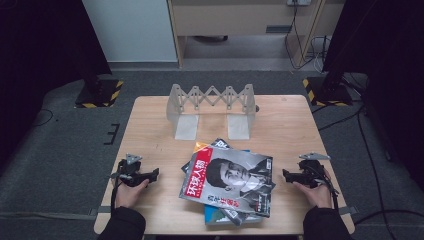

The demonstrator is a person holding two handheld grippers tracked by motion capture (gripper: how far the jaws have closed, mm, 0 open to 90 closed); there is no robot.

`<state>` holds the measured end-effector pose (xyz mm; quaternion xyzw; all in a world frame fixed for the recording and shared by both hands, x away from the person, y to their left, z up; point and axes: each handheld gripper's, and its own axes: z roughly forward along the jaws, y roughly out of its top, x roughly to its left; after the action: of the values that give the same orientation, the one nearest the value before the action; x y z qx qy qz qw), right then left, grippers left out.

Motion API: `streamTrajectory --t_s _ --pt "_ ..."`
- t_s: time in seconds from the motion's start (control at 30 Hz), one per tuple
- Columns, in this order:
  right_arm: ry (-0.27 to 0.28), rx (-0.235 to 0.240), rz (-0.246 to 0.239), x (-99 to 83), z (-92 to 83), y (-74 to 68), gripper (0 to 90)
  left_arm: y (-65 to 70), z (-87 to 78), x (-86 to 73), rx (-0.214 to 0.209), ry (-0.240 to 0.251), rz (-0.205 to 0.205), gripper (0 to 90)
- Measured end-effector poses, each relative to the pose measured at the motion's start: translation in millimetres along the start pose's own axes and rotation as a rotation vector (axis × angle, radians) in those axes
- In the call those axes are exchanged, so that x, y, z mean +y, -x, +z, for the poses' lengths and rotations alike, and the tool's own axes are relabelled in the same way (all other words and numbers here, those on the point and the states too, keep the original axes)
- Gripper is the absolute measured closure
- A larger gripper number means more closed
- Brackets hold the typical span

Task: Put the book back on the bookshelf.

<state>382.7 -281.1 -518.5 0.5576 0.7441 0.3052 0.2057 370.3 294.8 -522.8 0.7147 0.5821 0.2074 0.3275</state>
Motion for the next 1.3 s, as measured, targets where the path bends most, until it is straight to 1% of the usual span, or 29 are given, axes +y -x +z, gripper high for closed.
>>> streamTrajectory --t_s 0.03,0.07,0.1,0.13,0.17,0.2,0.23,0.3,0.33,0.4,0.5,0.57,0.67,0.73,0.83,0.9,1.1,1.3 --pt "0.006 -0.003 0.009 0.7 -1.2 -0.1 7.8 -0.4 -1.9 0.5 -0.005 0.007 -0.011 12.4" --pt "0.006 -0.006 0.022 2.1 -3.3 -0.5 7.5 -0.4 -3.9 1.1 -0.008 0.011 -0.014 12.9" --pt "0.012 0.001 0.034 3.3 -5.4 -0.8 6.9 -0.1 -6.0 1.5 -0.008 0.018 -0.017 13.5" --pt "0.014 0.009 0.048 4.6 -8.0 -2.0 6.5 0.6 -8.3 2.1 0.001 0.023 -0.010 13.8" --pt "0.020 0.010 0.048 5.8 -10.8 -3.3 6.4 2.0 -10.6 2.7 0.004 0.031 -0.003 14.2" --pt "0.032 0.016 0.048 7.1 -14.0 -4.9 6.2 3.3 -12.8 3.4 -0.002 0.040 -0.002 14.7" --pt "0.048 0.018 0.041 8.5 -17.0 -6.3 6.3 4.8 -14.7 4.0 -0.011 0.050 -0.005 15.0" --pt "0.077 0.023 0.054 11.6 -23.3 -10.2 6.7 8.6 -18.2 5.3 -0.029 0.069 -0.011 15.9" --pt "0.089 0.030 0.054 13.0 -26.1 -11.3 6.6 10.3 -20.2 6.0 -0.041 0.071 -0.011 15.9" --pt "0.114 0.038 0.057 15.5 -30.5 -14.0 6.6 14.4 -23.9 7.4 -0.067 0.088 -0.025 16.3" --pt "0.137 0.050 0.065 19.4 -36.7 -17.6 6.7 20.4 -30.3 9.4 -0.091 0.104 -0.030 17.0" --pt "0.154 0.057 0.071 21.2 -40.6 -19.7 6.9 24.5 -34.9 10.4 -0.117 0.121 -0.039 17.3" --pt "0.174 0.068 0.072 23.8 -46.0 -22.4 6.7 30.0 -41.3 12.3 -0.133 0.146 -0.034 17.5" --pt "0.184 0.077 0.078 25.5 -49.5 -24.7 6.6 32.5 -44.3 12.9 -0.150 0.154 -0.039 17.3" --pt "0.198 0.091 0.080 27.9 -53.7 -28.5 6.4 35.9 -47.0 12.8 -0.162 0.150 -0.051 17.9" --pt "0.204 0.100 0.077 29.3 -56.5 -32.0 6.3 38.3 -48.4 12.9 -0.178 0.149 -0.057 18.3" --pt "0.212 0.124 0.062 32.8 -61.9 -43.1 6.5 46.5 -52.7 13.0 -0.200 0.158 -0.047 18.4" --pt "0.206 0.142 0.050 34.4 -62.9 -52.9 6.7 59.0 -54.1 11.9 -0.236 0.151 -0.019 18.5"
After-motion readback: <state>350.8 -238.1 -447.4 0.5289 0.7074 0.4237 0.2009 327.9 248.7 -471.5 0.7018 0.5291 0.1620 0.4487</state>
